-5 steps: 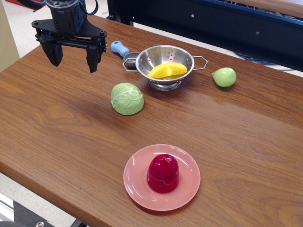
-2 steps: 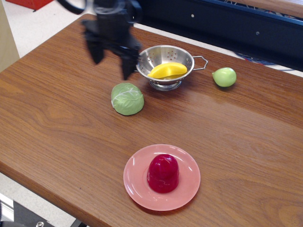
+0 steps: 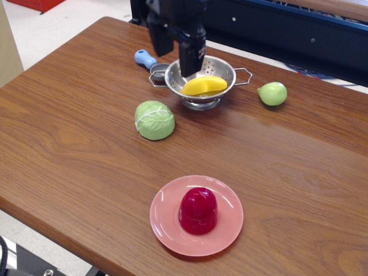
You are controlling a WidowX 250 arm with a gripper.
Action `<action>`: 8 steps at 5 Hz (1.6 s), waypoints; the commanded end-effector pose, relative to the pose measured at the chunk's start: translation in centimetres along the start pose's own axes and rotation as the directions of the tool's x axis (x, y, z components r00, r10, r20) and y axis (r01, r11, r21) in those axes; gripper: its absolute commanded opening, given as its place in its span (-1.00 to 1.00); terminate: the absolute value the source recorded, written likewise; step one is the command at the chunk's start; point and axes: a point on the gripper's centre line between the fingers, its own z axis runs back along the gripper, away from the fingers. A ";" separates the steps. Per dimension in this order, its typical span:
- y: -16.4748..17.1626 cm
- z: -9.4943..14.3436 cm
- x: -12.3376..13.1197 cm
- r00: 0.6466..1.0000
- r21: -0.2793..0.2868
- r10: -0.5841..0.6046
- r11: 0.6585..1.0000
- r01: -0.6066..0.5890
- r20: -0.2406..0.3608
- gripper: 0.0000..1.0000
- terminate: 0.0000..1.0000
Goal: Take banana out of colander
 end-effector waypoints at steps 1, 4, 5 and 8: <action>0.4 1.0 3.5 1.000 -0.012 -0.021 1.000 0.022 0.018 1.00 -1.00; -0.5 -3.4 4.0 0.999 0.038 -0.051 0.998 0.051 0.003 1.00 -1.00; -0.8 -4.2 3.6 0.998 0.042 -0.058 0.997 0.058 -0.013 1.00 -1.00; -0.1 -6.7 2.9 0.998 0.087 -0.014 0.996 0.019 -0.053 -1.00 -1.00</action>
